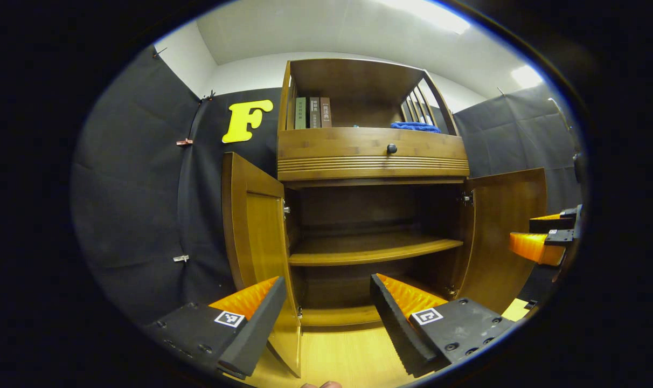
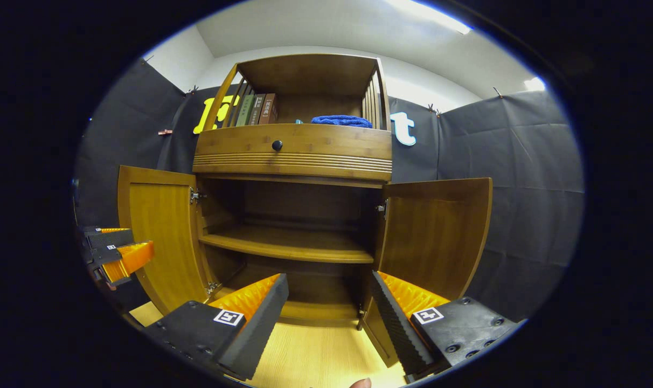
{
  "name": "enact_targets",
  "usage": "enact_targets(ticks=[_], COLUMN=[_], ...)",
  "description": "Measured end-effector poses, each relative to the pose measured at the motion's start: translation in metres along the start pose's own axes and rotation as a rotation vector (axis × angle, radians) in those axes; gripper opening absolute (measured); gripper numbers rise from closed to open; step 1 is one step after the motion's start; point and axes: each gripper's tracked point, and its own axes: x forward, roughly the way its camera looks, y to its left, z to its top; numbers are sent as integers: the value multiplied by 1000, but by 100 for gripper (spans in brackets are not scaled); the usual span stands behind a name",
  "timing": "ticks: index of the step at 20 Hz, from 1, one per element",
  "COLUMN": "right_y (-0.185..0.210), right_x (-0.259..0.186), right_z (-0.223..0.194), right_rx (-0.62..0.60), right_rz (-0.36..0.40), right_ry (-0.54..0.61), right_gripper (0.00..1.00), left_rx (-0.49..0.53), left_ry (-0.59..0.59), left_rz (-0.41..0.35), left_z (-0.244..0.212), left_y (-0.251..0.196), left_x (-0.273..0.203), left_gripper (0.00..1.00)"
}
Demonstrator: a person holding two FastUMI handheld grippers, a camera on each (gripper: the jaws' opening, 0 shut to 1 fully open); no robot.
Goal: Open the right door of the double-door shoe cabinet with the right hand, and open the left door with the left hand.
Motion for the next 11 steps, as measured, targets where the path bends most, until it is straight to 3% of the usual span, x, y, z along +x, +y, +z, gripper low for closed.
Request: enact_targets(ticks=[11], right_y=[1], right_x=[0], right_z=[-9], right_rx=[53], right_rz=[129], right_ry=[5], right_gripper=[98], left_rx=[-13], left_ry=[-24], left_rz=[78], left_z=[8], left_y=[-9], left_x=[-11], left_gripper=[98])
